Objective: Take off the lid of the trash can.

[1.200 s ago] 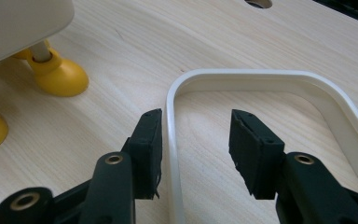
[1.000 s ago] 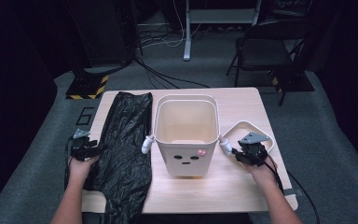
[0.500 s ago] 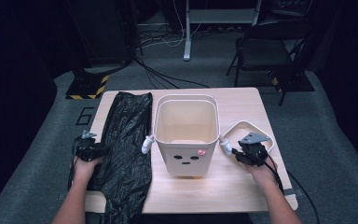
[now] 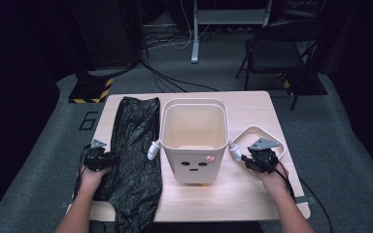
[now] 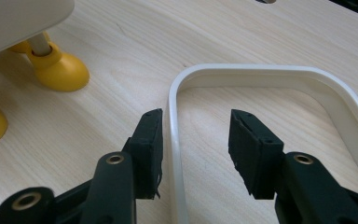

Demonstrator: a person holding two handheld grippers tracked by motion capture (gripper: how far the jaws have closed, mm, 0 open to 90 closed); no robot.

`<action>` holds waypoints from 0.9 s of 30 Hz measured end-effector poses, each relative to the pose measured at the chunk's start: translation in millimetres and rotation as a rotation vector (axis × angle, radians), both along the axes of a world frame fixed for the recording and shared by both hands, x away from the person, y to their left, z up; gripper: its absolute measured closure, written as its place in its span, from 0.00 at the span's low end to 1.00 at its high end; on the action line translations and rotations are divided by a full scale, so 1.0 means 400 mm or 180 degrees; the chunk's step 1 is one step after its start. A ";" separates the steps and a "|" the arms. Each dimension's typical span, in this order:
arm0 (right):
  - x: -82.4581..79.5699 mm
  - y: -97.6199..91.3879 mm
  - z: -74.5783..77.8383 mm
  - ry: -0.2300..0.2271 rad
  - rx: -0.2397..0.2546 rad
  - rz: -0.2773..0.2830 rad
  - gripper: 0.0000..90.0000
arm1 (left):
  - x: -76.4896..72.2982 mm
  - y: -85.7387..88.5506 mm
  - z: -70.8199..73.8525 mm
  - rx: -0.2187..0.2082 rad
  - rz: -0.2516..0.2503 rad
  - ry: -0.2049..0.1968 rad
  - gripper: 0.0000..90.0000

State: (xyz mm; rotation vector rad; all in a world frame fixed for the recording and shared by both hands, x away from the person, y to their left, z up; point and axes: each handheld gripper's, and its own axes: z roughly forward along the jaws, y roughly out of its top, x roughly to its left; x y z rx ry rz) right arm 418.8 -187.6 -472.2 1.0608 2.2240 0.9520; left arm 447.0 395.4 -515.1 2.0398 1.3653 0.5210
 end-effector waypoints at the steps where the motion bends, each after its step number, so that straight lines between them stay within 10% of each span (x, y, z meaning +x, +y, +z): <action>1: -0.001 0.000 0.000 -0.0004 -0.0001 0.0001 0.60 | -0.005 0.001 0.002 0.0002 0.0019 0.0031 0.69; 7: -0.003 -0.002 0.004 -0.0022 0.0021 -0.0003 0.60 | -0.008 0.010 0.026 -0.0028 0.0167 0.0060 0.60; 15: -0.001 0.000 0.003 -0.0014 0.0028 0.0028 0.60 | 0.040 0.017 0.097 -0.0328 0.0438 -0.0181 0.23; 27: -0.001 0.005 0.001 -0.0011 0.0022 0.0056 0.60 | 0.123 -0.015 0.066 -0.0596 0.0696 -0.0299 0.00</action>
